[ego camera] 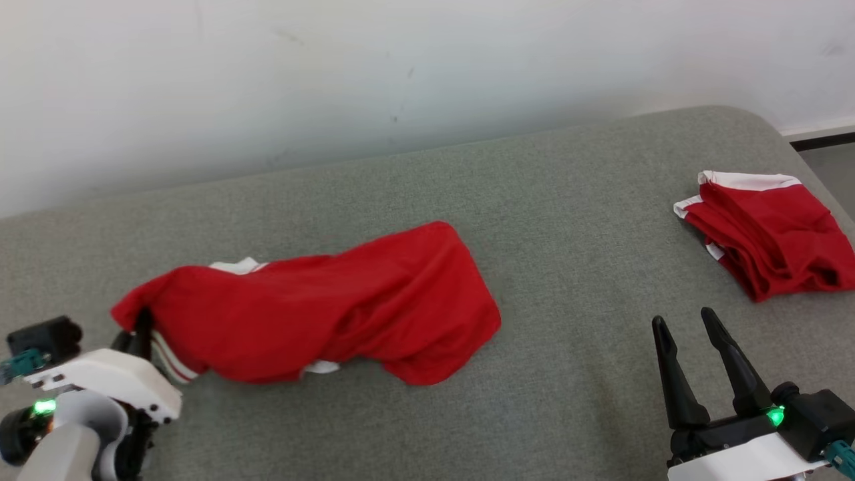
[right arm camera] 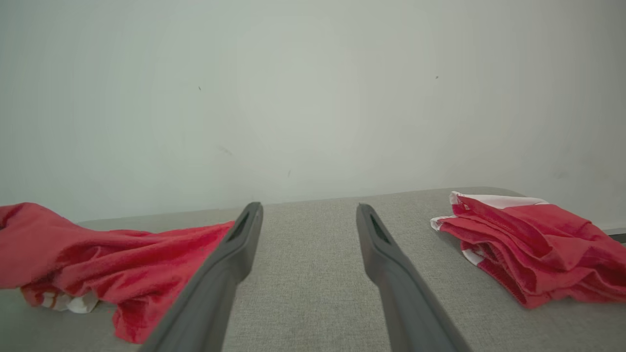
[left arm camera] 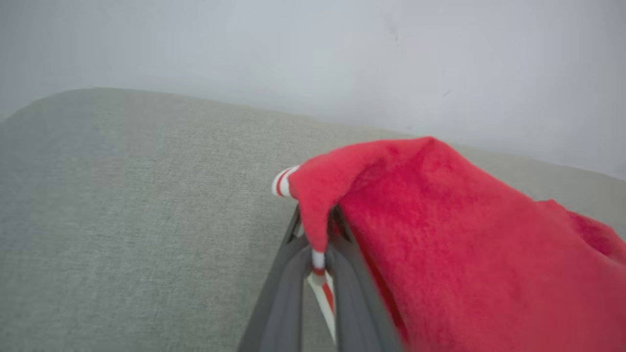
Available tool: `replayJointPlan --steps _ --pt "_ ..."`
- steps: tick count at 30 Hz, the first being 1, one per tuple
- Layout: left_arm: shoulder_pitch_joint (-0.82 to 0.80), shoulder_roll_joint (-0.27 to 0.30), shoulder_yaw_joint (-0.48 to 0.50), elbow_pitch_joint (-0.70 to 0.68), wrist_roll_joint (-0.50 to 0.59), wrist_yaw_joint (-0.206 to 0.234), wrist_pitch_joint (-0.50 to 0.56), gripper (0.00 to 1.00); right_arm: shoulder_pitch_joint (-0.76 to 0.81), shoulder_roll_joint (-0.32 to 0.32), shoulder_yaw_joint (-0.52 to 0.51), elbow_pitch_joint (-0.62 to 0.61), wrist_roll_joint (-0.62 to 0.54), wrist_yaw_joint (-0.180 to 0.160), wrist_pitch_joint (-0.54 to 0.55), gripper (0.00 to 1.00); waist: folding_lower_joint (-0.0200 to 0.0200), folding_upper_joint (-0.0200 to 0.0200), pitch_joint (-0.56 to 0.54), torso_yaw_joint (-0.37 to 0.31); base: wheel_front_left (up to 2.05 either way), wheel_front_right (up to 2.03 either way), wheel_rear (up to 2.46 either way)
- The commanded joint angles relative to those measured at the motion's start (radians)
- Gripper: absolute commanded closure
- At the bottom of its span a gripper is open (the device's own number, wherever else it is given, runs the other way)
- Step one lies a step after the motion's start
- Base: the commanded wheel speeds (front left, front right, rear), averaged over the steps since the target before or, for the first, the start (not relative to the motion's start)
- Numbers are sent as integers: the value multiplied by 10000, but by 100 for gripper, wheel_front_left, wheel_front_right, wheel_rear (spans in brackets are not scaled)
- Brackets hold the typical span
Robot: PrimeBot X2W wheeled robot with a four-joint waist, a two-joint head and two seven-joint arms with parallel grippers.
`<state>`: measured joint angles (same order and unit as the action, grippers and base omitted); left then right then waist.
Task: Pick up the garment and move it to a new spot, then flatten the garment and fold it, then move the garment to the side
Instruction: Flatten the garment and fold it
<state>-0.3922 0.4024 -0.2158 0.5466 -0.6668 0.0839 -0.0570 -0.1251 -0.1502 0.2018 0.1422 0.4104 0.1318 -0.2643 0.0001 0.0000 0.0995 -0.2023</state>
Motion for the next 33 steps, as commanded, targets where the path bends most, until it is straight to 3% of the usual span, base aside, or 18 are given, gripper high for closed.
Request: replayJointPlan --steps 1,3,4,5,6,8,14,27,33 --pt "-84 94 140 121 -198 63 -161 100 -155 -53 -23 -24 -59 -21 4 0 -1 0 117 -19 0 0 0" --pt "-71 136 273 525 -227 55 -331 100 -172 -77 -32 -6 -64 -21 4 0 -1 0 217 -44 0 0 0" --pt "-87 76 332 615 -274 64 -507 80 -180 -76 -39 -3 -65 -21 4 0 -1 0 244 -46 0 0 0" --pt "-98 37 380 737 -289 32 -698 46 -181 -78 -48 0 -67 -21 3 0 -1 0 264 -45 0 0 0" --pt "-87 37 361 860 -243 -36 -835 0 -182 -83 -61 11 -73 -21 4 0 -1 0 273 -44 0 0 0" --pt "-14 -121 317 1135 -225 -265 -1350 0 -164 -103 -76 74 -95 -21 4 0 -1 0 184 6 0 0 0" --pt "465 -455 252 879 73 -322 -1913 0 17 -144 -16 193 -84 -21 4 0 -1 0 -234 194 0 0 0" --pt "2712 -1546 587 -3041 2136 474 -2076 0 368 -188 22 276 18 -21 4 0 -1 0 -841 991 0 0 0" --pt "3370 -1976 633 -3951 2753 218 -2078 0 481 -201 190 529 156 -21 3 0 -1 0 -821 1370 0 0 0"
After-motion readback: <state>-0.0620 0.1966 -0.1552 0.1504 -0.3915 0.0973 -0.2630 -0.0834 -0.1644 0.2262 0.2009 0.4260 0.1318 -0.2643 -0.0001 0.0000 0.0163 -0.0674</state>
